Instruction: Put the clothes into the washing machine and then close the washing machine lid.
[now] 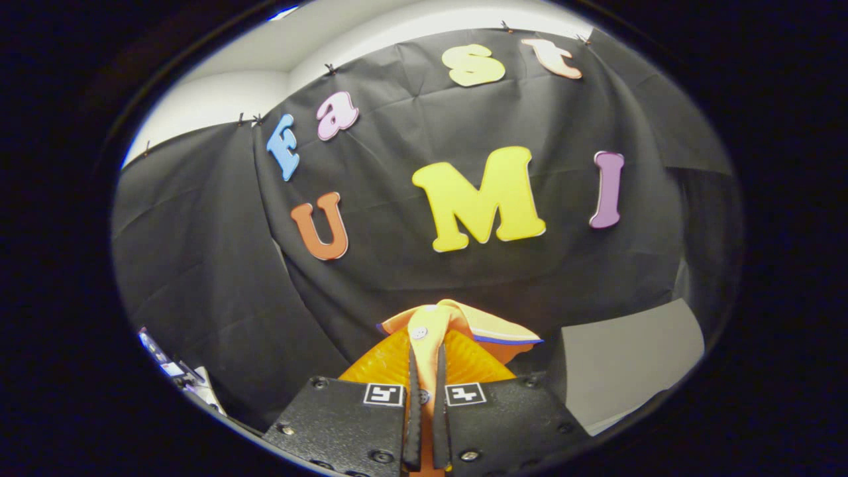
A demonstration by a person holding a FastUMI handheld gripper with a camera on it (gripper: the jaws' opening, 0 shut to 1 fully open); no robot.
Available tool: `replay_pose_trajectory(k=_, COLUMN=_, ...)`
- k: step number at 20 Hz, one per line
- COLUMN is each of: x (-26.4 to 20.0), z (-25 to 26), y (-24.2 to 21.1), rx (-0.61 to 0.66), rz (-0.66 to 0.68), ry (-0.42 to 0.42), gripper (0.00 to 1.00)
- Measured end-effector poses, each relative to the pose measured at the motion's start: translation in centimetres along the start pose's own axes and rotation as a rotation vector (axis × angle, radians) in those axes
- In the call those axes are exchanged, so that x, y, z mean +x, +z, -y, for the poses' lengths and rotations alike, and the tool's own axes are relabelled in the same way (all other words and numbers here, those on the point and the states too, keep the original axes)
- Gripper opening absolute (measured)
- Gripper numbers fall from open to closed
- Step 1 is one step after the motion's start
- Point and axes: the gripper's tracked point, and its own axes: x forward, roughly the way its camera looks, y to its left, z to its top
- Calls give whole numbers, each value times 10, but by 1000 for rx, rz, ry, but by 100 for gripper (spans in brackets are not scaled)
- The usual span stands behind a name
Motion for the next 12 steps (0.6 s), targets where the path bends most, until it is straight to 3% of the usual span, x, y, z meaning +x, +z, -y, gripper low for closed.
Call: replay_pose_trajectory(k=12, x=141, z=11, y=-117, rx=37, rz=-269, ry=14, gripper=10)
